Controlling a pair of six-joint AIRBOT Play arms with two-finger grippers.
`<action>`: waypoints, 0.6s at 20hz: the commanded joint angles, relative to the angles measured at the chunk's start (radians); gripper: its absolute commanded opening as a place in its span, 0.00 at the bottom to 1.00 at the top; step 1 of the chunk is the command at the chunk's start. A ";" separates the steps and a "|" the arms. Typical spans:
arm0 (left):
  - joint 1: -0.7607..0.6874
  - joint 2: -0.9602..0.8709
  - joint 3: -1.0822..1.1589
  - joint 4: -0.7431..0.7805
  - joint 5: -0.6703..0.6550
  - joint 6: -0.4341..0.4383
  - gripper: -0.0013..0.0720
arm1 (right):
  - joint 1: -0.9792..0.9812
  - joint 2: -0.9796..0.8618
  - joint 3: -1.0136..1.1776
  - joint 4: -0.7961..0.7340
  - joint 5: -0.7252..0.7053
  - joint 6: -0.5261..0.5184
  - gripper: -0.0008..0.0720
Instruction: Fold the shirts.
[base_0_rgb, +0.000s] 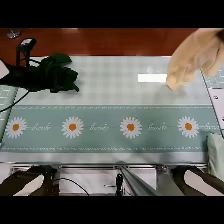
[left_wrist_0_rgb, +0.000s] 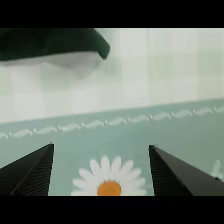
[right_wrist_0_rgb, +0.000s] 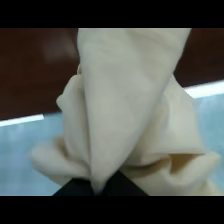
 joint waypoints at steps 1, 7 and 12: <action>-0.024 0.131 -0.050 -0.037 -0.085 0.029 0.97 | 0.088 0.149 0.159 0.053 -0.033 -0.026 0.04; -0.064 0.380 -0.226 -0.185 0.084 -0.001 0.97 | 0.302 0.182 0.313 0.045 0.045 -0.061 0.04; -0.067 0.387 -0.232 -0.199 0.087 -0.001 0.97 | 0.525 0.141 0.173 0.000 0.299 -0.059 0.04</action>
